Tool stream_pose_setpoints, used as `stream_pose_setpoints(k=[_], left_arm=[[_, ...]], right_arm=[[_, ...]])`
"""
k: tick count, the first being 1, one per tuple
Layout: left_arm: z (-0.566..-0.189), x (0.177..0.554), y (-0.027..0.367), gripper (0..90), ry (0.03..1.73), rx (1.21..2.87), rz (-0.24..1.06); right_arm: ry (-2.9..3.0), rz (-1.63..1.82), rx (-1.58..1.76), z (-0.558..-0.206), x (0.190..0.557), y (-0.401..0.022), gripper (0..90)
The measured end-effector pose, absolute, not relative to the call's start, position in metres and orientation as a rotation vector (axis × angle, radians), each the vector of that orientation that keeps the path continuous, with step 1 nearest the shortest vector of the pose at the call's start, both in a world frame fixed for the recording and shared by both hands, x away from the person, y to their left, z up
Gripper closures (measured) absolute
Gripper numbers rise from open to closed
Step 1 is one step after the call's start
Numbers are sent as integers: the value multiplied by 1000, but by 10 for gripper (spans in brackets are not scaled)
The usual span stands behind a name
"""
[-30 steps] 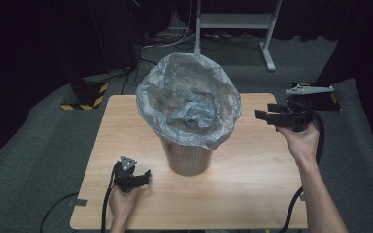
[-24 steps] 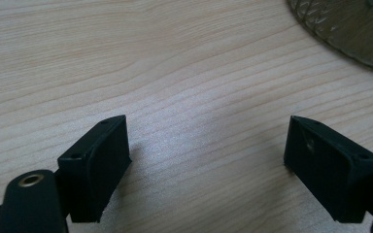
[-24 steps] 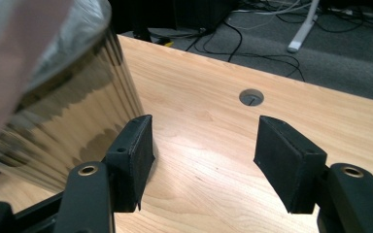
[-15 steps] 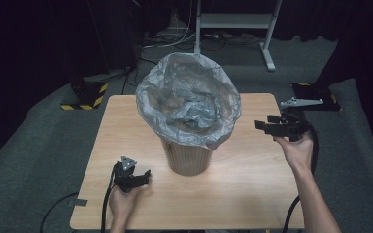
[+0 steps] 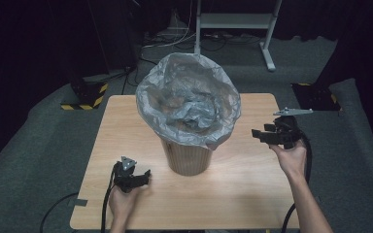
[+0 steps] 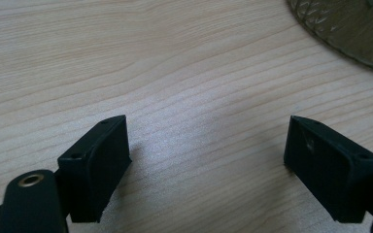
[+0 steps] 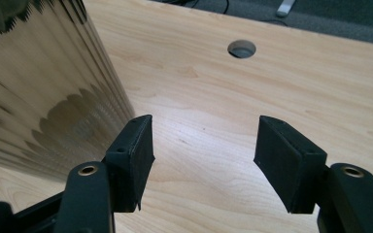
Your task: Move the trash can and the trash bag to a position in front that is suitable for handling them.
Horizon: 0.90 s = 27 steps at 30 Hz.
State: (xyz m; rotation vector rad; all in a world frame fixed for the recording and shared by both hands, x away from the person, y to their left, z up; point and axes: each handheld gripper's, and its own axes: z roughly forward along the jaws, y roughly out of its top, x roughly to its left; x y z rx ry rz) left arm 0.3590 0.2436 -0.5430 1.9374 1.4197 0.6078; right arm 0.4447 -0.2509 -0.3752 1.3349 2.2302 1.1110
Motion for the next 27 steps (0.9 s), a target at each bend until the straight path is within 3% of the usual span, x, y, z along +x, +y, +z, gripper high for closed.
stream_pose_setpoints(k=[13,27], left_arm=[[-543,359,243,171,1422,1932,608],[-543,358,243,172,1417,1935,608]], right_arm=[[2202,1113,1396,-410,441,-254,389],[2169,979,1479,-478,440,-255,388]])
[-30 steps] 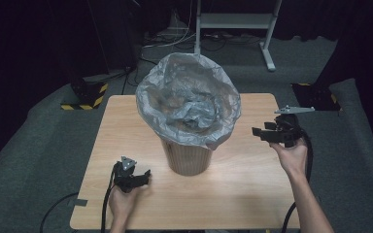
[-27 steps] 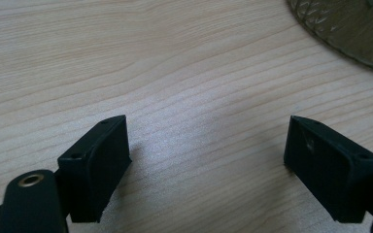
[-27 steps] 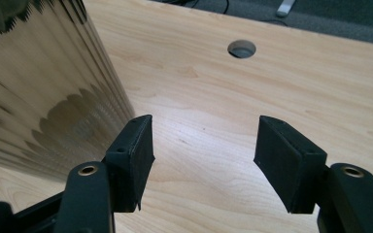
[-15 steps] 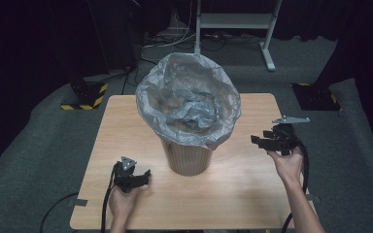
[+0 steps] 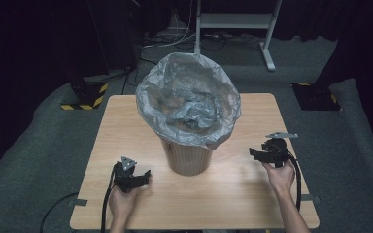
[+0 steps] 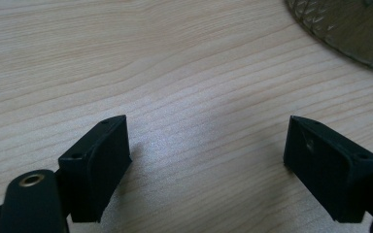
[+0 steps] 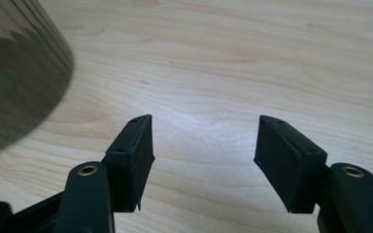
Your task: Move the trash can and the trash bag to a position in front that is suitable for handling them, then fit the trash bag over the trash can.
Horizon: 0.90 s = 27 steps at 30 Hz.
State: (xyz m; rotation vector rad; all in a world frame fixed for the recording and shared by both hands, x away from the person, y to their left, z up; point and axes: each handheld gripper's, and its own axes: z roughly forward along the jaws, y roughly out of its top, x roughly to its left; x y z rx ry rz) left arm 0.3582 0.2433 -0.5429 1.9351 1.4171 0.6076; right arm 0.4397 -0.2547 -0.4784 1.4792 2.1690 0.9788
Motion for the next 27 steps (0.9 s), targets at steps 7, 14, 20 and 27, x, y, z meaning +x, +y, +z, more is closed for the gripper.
stream_pose_setpoints(k=[7,14,20,27], left_arm=[[-543,358,243,172,1417,1934,607],[-543,358,243,172,1418,1934,608],[-543,358,243,173,1416,1934,608],[-543,358,243,173,1416,1934,606]], right_arm=[[2141,934,1500,-503,441,-255,383],[2109,905,1506,-516,442,-255,362],[2097,893,1496,-518,443,-251,353],[2116,869,1481,-527,447,-245,325]])
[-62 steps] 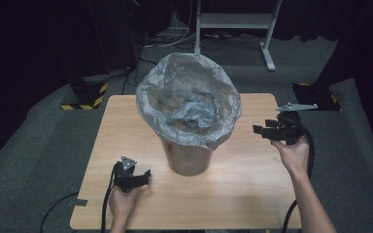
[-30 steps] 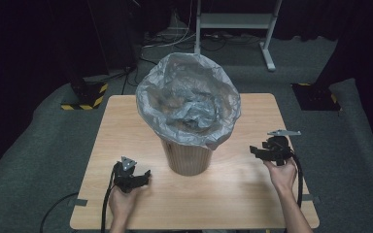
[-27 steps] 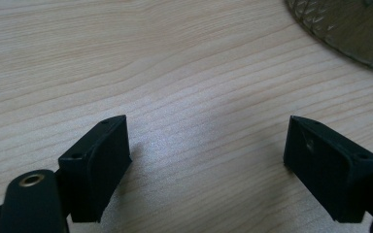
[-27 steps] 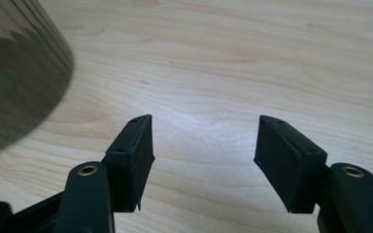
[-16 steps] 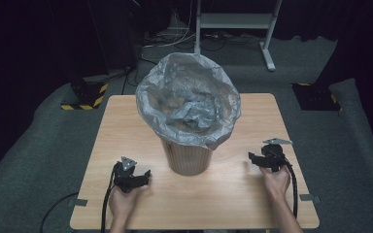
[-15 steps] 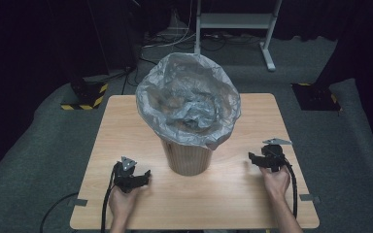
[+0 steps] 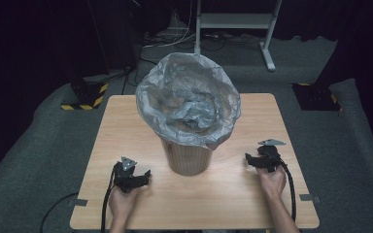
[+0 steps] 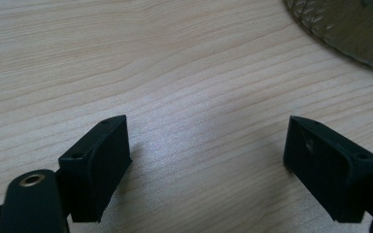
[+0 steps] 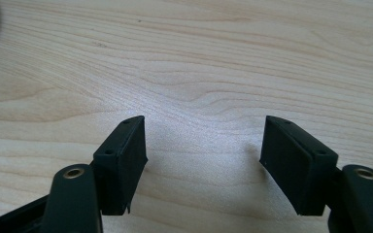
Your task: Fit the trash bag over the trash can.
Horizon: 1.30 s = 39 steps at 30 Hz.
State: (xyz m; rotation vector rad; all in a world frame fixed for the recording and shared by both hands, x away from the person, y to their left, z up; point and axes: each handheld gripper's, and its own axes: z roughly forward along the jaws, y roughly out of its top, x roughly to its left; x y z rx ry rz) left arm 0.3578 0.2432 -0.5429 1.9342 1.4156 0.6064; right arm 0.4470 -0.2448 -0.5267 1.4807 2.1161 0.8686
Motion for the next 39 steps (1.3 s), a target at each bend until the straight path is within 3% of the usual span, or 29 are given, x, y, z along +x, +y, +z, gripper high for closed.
stream_pose_setpoints(k=[6,13,39], left_arm=[[-543,358,243,174,1415,1933,605],[-543,358,243,174,1413,1935,605],[-543,359,243,174,1412,1935,607]], right_arm=[[2122,845,1454,-532,449,-240,278],[2086,876,1441,-538,450,-238,129],[1980,840,1534,-540,444,-232,115]])
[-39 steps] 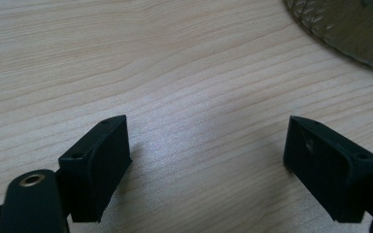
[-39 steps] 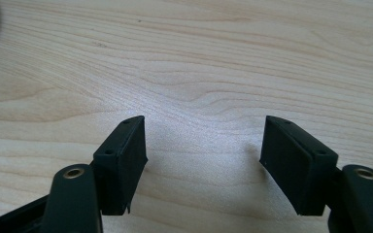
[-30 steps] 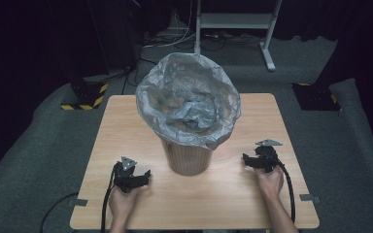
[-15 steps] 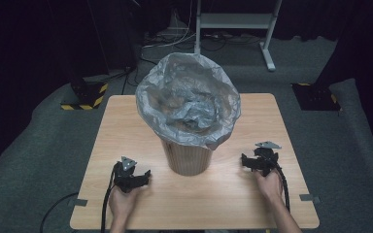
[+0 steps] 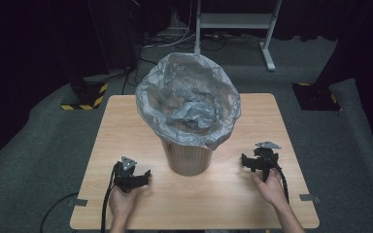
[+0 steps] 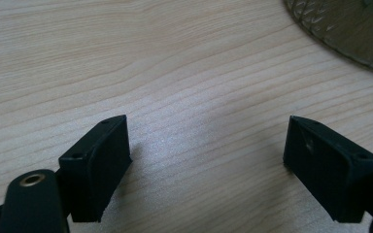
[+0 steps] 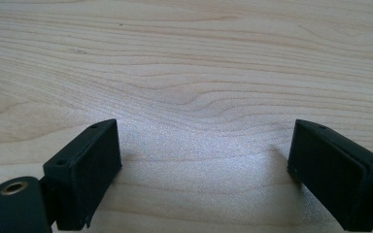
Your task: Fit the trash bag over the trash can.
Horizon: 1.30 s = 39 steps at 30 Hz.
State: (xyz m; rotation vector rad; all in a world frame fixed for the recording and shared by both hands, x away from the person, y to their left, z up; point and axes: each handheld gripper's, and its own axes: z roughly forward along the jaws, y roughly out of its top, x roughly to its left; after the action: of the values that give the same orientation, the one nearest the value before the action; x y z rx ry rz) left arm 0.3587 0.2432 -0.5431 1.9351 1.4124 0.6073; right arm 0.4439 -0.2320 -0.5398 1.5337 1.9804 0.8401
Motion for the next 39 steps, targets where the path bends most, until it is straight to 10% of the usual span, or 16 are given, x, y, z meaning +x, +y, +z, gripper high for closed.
stream_pose_setpoints(k=[39], left_arm=[[-543,359,244,176,1414,1928,595]], right_arm=[[1978,839,1534,-540,444,-232,115]])
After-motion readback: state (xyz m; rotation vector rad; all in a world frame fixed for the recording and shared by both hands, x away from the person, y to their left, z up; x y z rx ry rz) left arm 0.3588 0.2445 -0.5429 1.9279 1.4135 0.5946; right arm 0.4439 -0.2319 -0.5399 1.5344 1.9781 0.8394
